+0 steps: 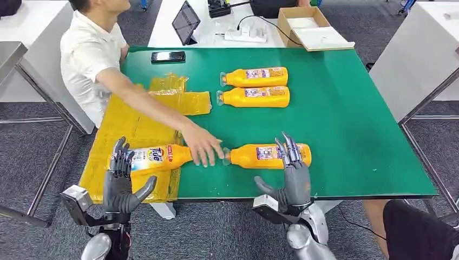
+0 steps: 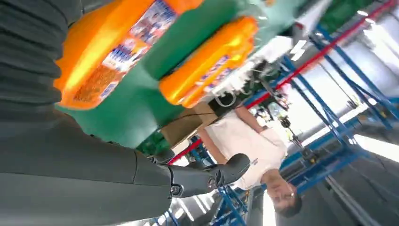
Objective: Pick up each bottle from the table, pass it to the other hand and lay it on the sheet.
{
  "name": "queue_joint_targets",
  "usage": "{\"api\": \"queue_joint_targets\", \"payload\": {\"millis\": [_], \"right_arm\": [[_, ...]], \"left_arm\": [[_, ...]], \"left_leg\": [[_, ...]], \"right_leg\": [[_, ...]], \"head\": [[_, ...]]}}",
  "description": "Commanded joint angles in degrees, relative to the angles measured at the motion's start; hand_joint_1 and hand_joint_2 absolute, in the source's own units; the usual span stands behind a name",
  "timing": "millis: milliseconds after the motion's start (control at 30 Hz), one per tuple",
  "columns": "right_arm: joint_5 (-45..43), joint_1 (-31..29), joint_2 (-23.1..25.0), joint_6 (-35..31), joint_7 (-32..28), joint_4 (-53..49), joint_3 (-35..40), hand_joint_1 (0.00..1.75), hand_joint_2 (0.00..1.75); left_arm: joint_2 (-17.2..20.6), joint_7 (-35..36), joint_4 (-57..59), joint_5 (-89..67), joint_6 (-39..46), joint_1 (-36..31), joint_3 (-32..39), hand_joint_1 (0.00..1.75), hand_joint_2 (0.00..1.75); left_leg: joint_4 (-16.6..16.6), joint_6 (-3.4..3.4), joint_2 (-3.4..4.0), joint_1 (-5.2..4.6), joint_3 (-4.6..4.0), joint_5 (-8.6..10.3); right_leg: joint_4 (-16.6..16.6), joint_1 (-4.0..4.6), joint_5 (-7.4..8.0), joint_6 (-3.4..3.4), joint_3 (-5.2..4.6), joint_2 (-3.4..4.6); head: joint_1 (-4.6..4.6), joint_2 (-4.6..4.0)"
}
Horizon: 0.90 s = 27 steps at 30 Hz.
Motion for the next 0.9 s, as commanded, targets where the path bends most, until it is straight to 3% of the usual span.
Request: {"api": "queue_joint_targets", "payload": {"millis": [33, 267, 333, 533, 633, 900], "right_arm": [[5.76, -7.84, -4.63, 1.21, 4.23, 14.77, -3.59, 0.0, 1.75], [9.45, -14.18, -5.59, 2.77, 6.83, 24.79, -1.77, 0.0, 1.75], [10.03, -16.28, -5.94, 4.83, 8.34, 28.41, -1.16, 0.0, 1.75], [12.99, -21.81, -6.67, 8.84, 12.26, 37.21, 1.0, 0.0, 1.75], [13.25, -22.33, -6.75, 9.51, 12.45, 38.06, 1.3, 0.0, 1.75], [19.39, -31.6, -7.29, 18.69, 19.73, 44.64, 7.96, 0.0, 1.75]], "left_arm": [[-0.57, -0.7, 3.62, -1.75, 1.39, -2.97, -1.55, 0.0, 1.75], [-0.61, -0.72, 4.65, -1.9, 1.26, -4.03, -3.29, 0.0, 1.75], [-0.68, -0.18, 4.88, -1.76, 1.18, -4.0, -3.66, 0.0, 1.75], [-0.69, 1.22, 4.19, -1.37, 1.07, -3.3, -4.09, 0.0, 1.75], [-0.64, 1.49, 4.28, -1.22, 0.85, -3.31, -4.22, 0.0, 1.75], [-0.48, 2.78, 2.47, 0.08, -1.31, -3.64, -5.25, 0.0, 1.75]], "left_leg": [[-0.07, -0.06, -0.05, 0.03, 0.22, -0.01], [-0.03, -0.05, 0.02, -0.01, 0.12, 0.0], [-0.11, -0.18, 0.09, 0.06, 0.43, -0.09], [-0.01, -0.04, 0.13, 0.01, 0.15, -0.03], [-0.02, -0.05, 0.14, 0.0, 0.12, -0.03], [0.04, -0.08, 0.22, 0.01, 0.12, -0.06]], "right_leg": [[-0.13, 0.05, -0.02, -0.08, 0.29, -0.14], [-0.05, 0.02, 0.01, -0.06, 0.14, -0.04], [-0.12, 0.11, -0.08, -0.21, 0.44, -0.06], [-0.05, 0.03, 0.01, -0.04, 0.15, 0.06], [-0.04, 0.01, 0.01, -0.05, 0.13, 0.07], [0.03, 0.04, 0.0, -0.09, 0.11, 0.13]], "head": [[0.0, 0.0], [0.0, 0.0], [-0.04, 0.0], [0.0, 0.0], [-0.02, 0.0], [-0.02, 0.0]]}}
